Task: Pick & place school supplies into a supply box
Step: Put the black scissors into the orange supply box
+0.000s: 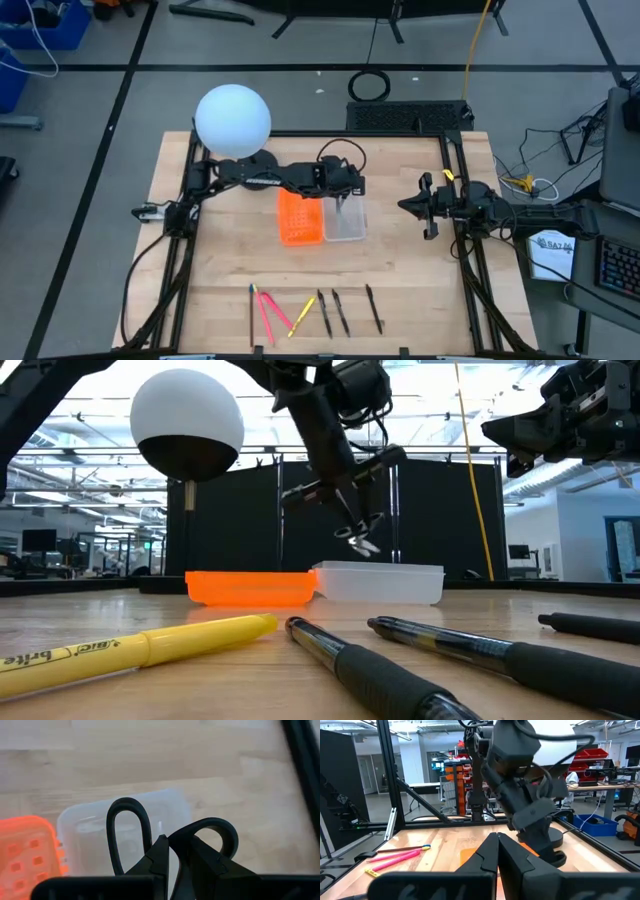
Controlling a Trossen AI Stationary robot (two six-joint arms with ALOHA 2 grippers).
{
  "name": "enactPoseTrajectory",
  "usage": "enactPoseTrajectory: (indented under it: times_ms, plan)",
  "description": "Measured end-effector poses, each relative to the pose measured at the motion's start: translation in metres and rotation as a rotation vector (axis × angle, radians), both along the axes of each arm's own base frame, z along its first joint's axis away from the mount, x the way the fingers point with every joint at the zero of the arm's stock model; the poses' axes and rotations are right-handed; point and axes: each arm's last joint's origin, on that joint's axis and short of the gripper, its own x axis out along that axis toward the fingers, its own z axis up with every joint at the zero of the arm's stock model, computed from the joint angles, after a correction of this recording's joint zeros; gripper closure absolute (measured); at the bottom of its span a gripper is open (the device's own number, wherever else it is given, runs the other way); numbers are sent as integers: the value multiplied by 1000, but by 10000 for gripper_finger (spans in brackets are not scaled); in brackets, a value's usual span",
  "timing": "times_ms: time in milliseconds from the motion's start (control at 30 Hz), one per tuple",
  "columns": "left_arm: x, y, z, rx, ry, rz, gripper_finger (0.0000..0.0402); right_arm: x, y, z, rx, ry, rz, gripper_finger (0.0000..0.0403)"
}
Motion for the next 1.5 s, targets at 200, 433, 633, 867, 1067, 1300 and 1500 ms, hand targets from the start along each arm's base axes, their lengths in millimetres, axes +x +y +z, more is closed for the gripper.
enactPoseTrajectory:
  times_ms: [200, 433, 633, 867, 1067, 1300, 1500]
  plan:
    - [0, 0, -2, 13, 15, 3, 350, 0, 0, 0, 0, 0, -1, 403]
    - [-3, 1, -8, 51, 50, 6, 350, 0, 0, 0, 0, 0, 0, 403]
    - [-6, 2, -16, 30, 67, 7, 350, 0, 0, 0, 0, -1, -1, 403]
    - [-7, 2, -17, 28, 72, 5, 350, 0, 0, 1, -1, -11, 0, 403]
    - [-4, 2, -26, 12, 85, -9, 350, 0, 0, 1, -1, -8, -1, 403]
    - [4, 5, -51, -22, 97, -23, 350, 0, 0, 0, 0, -5, -1, 403]
    - [7, 6, -56, -29, 84, -17, 344, 0, 0, 0, 0, -3, -1, 403]
